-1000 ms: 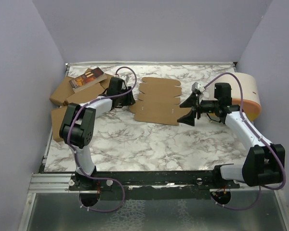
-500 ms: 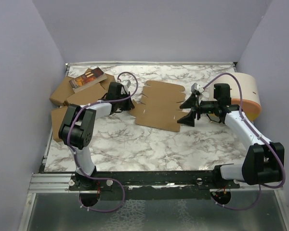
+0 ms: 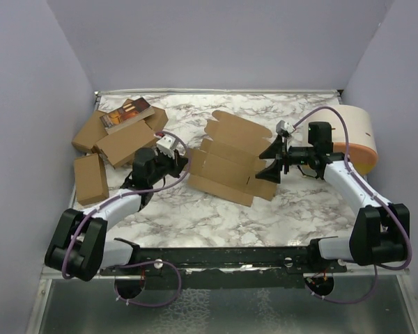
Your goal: Fold the paper box
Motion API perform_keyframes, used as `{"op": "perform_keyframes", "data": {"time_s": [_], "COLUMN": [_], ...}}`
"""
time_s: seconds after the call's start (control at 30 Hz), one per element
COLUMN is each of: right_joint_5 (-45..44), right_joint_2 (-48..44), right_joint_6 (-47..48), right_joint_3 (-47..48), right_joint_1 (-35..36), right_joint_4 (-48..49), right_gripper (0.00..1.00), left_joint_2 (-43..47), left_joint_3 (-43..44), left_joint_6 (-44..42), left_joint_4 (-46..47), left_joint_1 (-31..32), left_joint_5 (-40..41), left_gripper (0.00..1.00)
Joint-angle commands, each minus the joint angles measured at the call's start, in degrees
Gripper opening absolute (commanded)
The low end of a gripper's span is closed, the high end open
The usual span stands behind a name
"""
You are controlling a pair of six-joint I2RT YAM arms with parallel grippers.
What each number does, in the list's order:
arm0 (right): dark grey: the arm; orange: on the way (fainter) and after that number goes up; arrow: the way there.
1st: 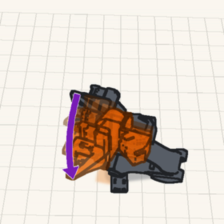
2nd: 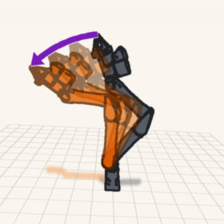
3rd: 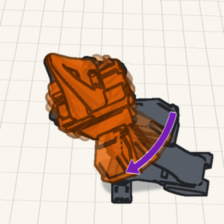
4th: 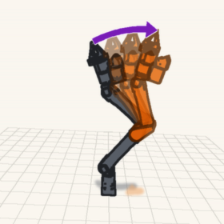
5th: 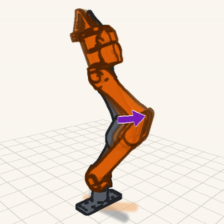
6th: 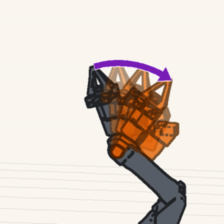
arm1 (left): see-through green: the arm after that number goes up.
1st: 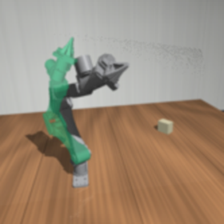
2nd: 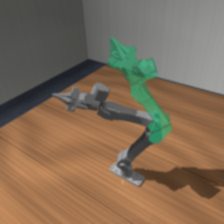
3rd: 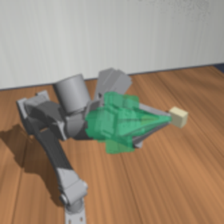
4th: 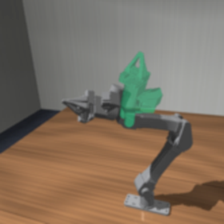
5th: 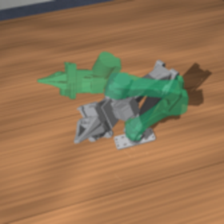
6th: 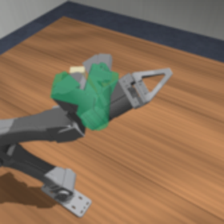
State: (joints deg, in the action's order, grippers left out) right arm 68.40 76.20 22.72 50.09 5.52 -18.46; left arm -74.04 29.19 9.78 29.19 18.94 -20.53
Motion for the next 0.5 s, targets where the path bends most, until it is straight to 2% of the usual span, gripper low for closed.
{"op": "perform_keyframes", "data": {"time_s": [0.0,0.47], "right_joint_5": [1.7,1.3], "right_joint_2": [0.5,-0.6], "right_joint_6": [-3.0,-6.3], "right_joint_3": [-1.4,-2.8], "right_joint_1": [-0.2,-0.3], "right_joint_4": [3.9,7.8], "right_gripper": [0.99,0.99], "left_joint_2": [5.4,16.7], "left_joint_3": [-4.3,-14.1], "left_joint_6": [-6.0,-10.4], "left_joint_4": [12.0,22.2], "left_joint_1": [1.2,3.6], "left_joint_5": [-3.0,0.0], "left_gripper": [0.00,0.00]}}
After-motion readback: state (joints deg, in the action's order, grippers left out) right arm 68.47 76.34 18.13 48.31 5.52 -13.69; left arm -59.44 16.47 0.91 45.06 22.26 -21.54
